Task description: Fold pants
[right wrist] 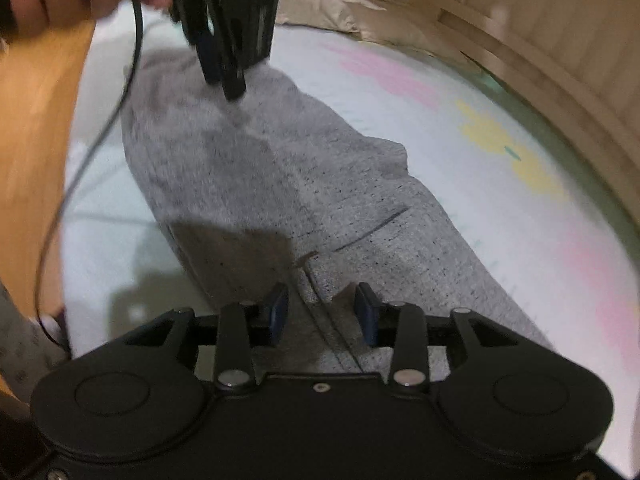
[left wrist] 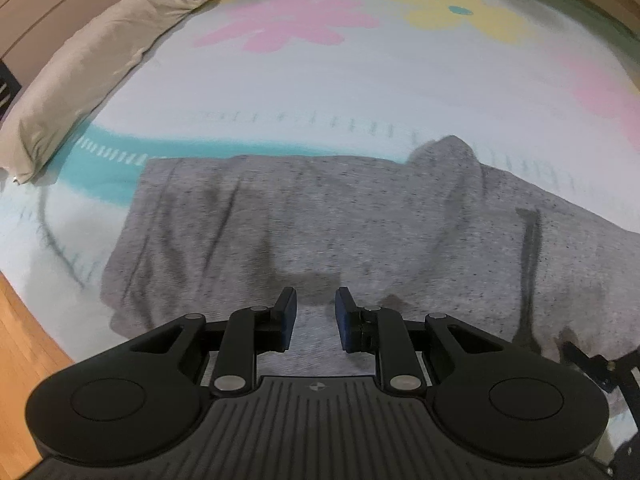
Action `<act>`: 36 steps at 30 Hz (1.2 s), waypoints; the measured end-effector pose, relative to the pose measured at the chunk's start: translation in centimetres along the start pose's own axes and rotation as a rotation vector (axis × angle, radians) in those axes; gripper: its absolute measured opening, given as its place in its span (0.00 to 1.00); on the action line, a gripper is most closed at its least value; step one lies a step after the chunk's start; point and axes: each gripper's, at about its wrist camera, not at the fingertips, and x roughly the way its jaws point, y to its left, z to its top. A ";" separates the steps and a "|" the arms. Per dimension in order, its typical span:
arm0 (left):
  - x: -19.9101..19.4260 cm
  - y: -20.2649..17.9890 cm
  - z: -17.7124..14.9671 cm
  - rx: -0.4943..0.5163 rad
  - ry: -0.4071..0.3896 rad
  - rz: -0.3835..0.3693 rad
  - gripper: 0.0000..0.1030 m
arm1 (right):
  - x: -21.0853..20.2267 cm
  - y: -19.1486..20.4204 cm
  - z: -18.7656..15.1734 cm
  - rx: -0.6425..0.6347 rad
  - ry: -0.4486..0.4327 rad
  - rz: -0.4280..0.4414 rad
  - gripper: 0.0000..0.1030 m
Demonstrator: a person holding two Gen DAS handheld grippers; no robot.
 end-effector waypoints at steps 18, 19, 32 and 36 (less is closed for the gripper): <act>-1.6 11.8 -0.5 -0.274 -0.078 0.043 0.28 | -0.4 -3.5 5.8 0.201 -0.035 0.223 0.39; -1.5 12.4 -0.8 -0.284 -0.081 0.049 0.29 | -0.2 -3.9 6.4 0.244 -0.036 0.251 0.39; 1.5 17.7 -3.9 -0.411 -0.018 -0.079 0.37 | 3.4 -3.8 9.6 0.353 -0.023 0.326 0.39; 2.6 17.7 -3.6 -0.455 0.014 -0.145 0.43 | 3.6 -3.5 9.2 0.337 -0.005 0.324 0.39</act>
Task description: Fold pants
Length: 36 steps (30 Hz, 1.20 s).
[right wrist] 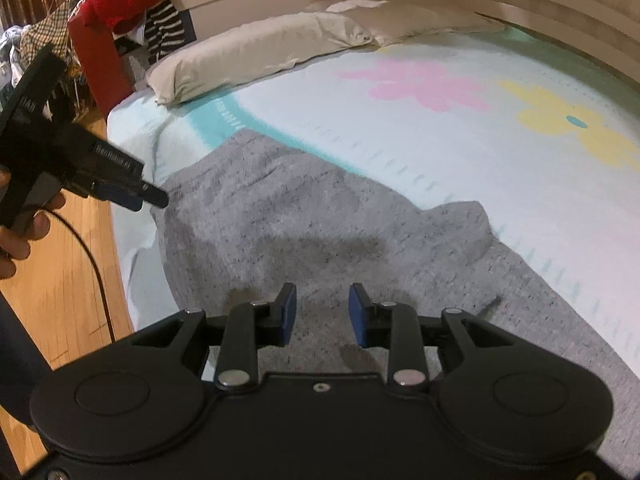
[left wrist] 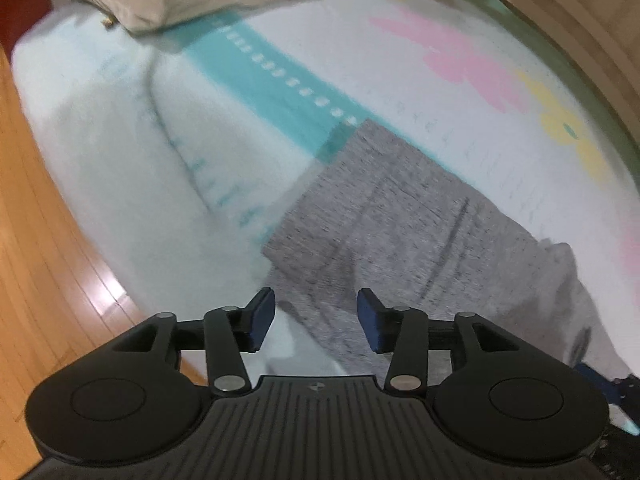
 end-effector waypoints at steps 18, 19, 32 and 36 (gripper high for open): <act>2.8 -0.9 -0.2 0.013 0.011 0.003 0.60 | 0.0 -0.1 -0.3 -0.002 0.001 0.014 0.39; 3.0 -1.2 -0.1 0.017 0.000 0.003 0.63 | 0.0 -0.1 -0.4 0.000 0.001 0.014 0.39; 2.4 -0.3 0.2 -0.175 -0.074 0.004 0.32 | 0.3 -3.6 -0.2 0.143 -0.057 -0.063 0.39; 0.6 -3.2 -0.5 -0.009 -0.155 0.094 0.20 | 1.5 -5.4 0.5 0.199 -0.054 -0.145 0.31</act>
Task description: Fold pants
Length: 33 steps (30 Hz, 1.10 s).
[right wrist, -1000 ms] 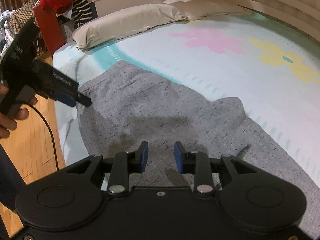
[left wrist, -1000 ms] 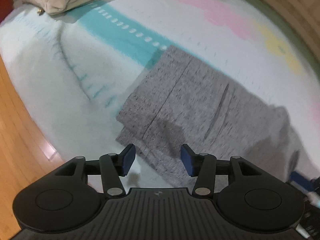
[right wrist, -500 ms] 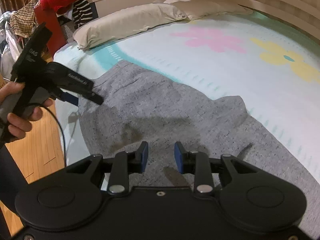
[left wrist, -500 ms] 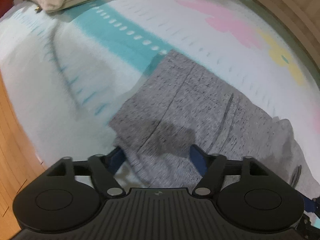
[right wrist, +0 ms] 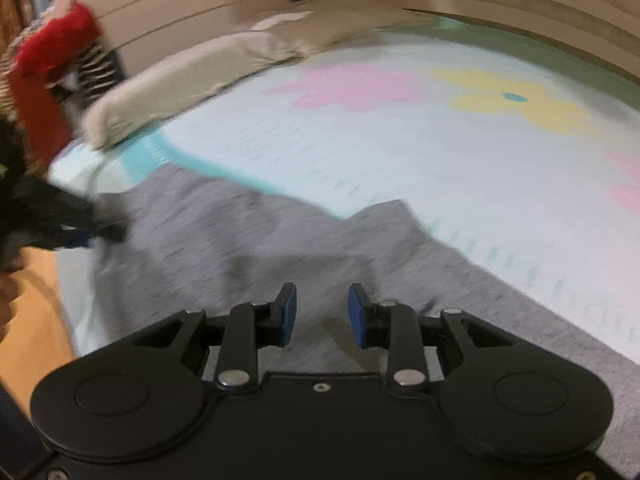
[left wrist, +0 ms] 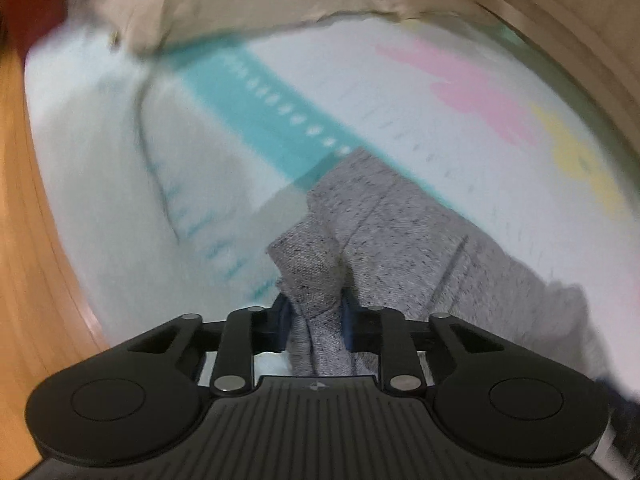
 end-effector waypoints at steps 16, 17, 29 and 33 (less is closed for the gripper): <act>-6.9 -4.2 -0.7 0.155 -0.223 -0.048 0.15 | 0.4 -1.7 -0.6 0.023 0.053 0.008 0.25; -7.7 -4.9 -0.9 0.176 -0.246 -0.054 0.15 | -0.1 -2.0 -0.5 0.026 0.045 0.009 0.26; -13.2 -19.9 -7.4 0.509 -0.418 -0.245 0.14 | -5.8 -9.2 -3.0 0.170 0.015 -0.037 0.27; -11.6 -25.3 -11.1 0.642 -0.363 -0.305 0.15 | -7.3 -12.6 -4.4 0.238 0.027 -0.091 0.27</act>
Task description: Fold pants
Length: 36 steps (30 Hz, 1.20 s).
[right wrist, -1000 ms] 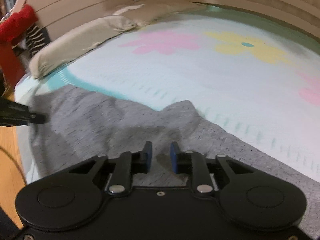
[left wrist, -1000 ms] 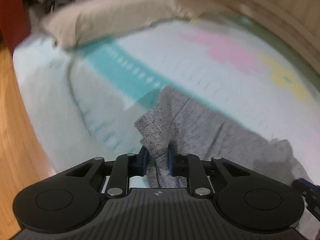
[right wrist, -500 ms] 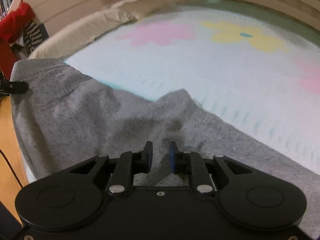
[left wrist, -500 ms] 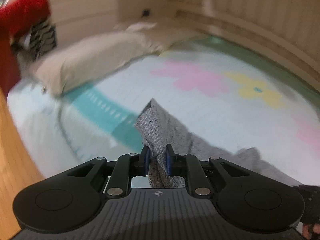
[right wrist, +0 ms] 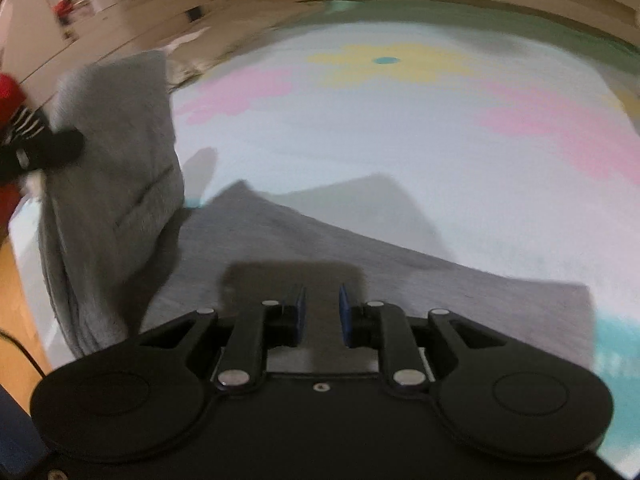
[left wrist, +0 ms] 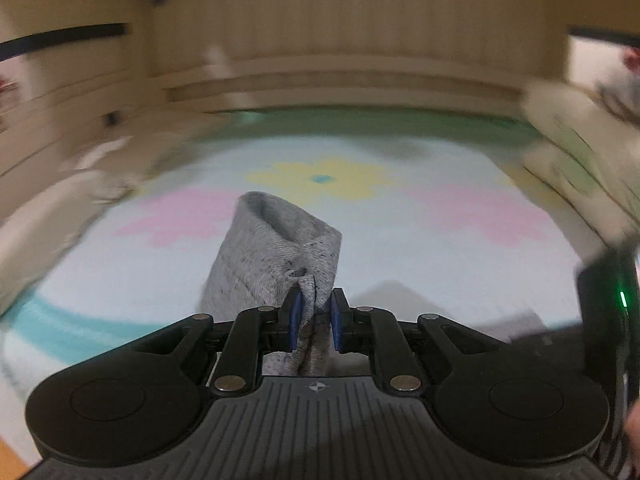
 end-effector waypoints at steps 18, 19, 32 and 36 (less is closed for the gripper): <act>3.5 2.5 -0.4 -0.053 0.153 -0.067 0.15 | -0.8 -3.6 0.8 0.140 -0.024 0.082 0.63; 3.8 3.8 -0.4 -0.083 0.173 -0.039 0.15 | -0.4 -3.1 0.8 0.127 -0.013 0.096 0.63; 6.8 12.4 -3.0 -0.170 0.364 0.157 0.18 | 4.5 -3.0 0.3 0.203 0.130 0.168 0.72; 6.6 13.2 -3.4 -0.198 0.397 0.143 0.18 | 4.6 -2.7 0.4 0.230 0.137 0.228 0.40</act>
